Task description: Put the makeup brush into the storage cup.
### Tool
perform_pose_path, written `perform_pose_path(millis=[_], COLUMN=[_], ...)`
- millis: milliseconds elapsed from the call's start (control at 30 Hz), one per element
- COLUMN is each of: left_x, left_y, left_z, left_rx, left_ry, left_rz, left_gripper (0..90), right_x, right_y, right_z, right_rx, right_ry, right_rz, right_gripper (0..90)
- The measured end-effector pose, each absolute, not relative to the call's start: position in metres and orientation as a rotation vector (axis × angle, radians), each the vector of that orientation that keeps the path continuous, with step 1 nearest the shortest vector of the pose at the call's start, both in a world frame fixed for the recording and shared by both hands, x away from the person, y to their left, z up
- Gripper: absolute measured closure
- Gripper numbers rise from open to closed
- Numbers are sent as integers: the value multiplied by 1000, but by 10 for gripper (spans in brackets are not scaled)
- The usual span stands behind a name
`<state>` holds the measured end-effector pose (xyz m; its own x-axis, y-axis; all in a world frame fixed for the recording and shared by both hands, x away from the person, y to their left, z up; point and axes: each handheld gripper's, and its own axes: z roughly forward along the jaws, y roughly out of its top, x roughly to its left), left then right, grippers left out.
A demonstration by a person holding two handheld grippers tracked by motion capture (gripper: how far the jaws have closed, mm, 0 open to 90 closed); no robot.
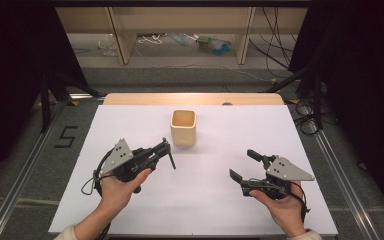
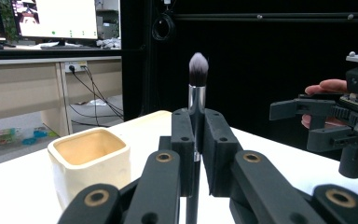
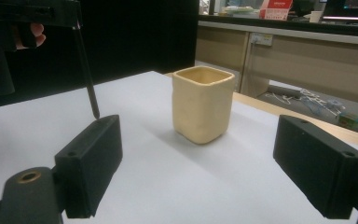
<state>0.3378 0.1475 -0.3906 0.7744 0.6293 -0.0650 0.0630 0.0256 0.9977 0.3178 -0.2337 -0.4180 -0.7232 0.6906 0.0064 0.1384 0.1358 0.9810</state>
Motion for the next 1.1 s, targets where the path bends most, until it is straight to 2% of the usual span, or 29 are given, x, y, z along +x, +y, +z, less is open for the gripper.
perform_pose_path(millis=[1100], left_x=[350], left_y=[147], left_z=[-378], left_rx=[1484], left_ry=[599], left_rz=[501], left_gripper=[837], right_x=[320], right_y=[-234], right_z=[-420], right_rx=[786], right_ry=[1962], right_rz=[1589], right_gripper=[168])
